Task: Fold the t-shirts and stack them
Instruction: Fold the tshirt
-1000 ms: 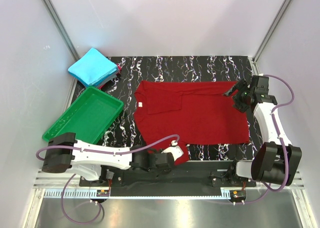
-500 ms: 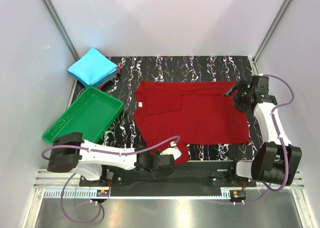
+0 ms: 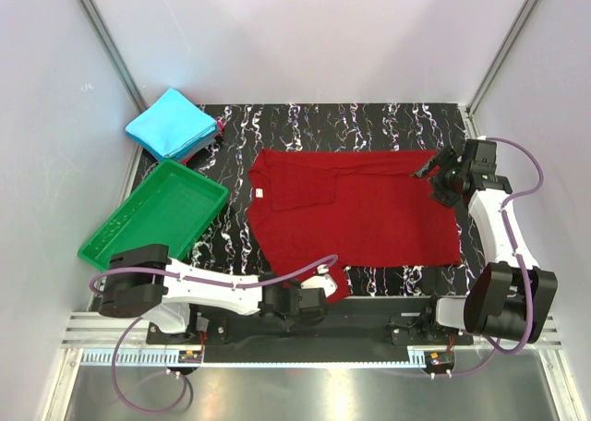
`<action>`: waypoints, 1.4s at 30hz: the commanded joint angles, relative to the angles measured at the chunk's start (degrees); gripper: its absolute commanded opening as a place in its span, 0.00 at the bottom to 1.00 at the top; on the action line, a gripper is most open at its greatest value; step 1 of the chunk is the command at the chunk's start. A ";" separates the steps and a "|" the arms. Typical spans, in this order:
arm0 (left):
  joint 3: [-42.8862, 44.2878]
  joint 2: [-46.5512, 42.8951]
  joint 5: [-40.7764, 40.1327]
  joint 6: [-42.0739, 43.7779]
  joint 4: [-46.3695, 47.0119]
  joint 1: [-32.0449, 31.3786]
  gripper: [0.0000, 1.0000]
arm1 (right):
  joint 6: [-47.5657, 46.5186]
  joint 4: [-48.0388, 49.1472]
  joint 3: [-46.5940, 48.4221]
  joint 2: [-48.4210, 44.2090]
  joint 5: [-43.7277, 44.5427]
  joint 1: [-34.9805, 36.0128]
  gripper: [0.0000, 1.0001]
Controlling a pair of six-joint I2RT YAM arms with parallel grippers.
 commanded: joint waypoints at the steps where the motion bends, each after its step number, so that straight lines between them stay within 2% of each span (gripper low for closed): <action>1: 1.25 0.25 -0.61 0.29 1.99 -0.06 0.19 | -0.77 2.24 0.06 -1.51 0.78 -0.20 0.82; 8: 1.69 0.51 0.62 0.91 2.17 0.30 0.00 | 0.72 0.31 -0.73 -4.13 4.03 -0.20 0.81; 20: -0.51 -2.65 -1.05 -1.90 2.26 0.30 0.00 | 1.25 -1.27 -1.61 -8.27 5.70 -0.20 0.81; 26: 3.35 -5.82 -6.23 -2.78 -3.27 0.38 0.00 | 1.76 -3.02 -3.63 -8.27 5.96 -0.20 0.82; 27: 4.75 -6.25 -7.20 -2.61 -4.85 0.82 0.00 | 2.56 -3.90 -5.11 -8.36 4.74 -0.28 0.87; 28: 5.37 -6.43 -7.64 -2.44 -5.38 1.09 0.00 | 3.26 -4.52 -5.74 -8.45 4.21 -0.29 0.87; 32: 6.52 -7.75 -9.93 -1.73 -6.27 3.89 0.00 | 11.24 -10.92 -7.68 -8.36 6.39 -0.29 0.85; 35: 6.17 -8.89 -12.12 -0.86 -5.83 6.00 0.00 | 13.99 -18.90 -5.75 -7.31 16.14 -0.29 0.84; 37: 5.73 -10.56 -12.22 1.33 -4.25 9.34 0.00 | 15.30 -21.57 -5.57 -7.83 20.44 -0.37 0.84; 42: 7.31 -14.69 -12.22 6.34 -1.88 17.95 0.00 | 22.33 -23.68 -9.25 -11.26 24.06 -1.51 0.81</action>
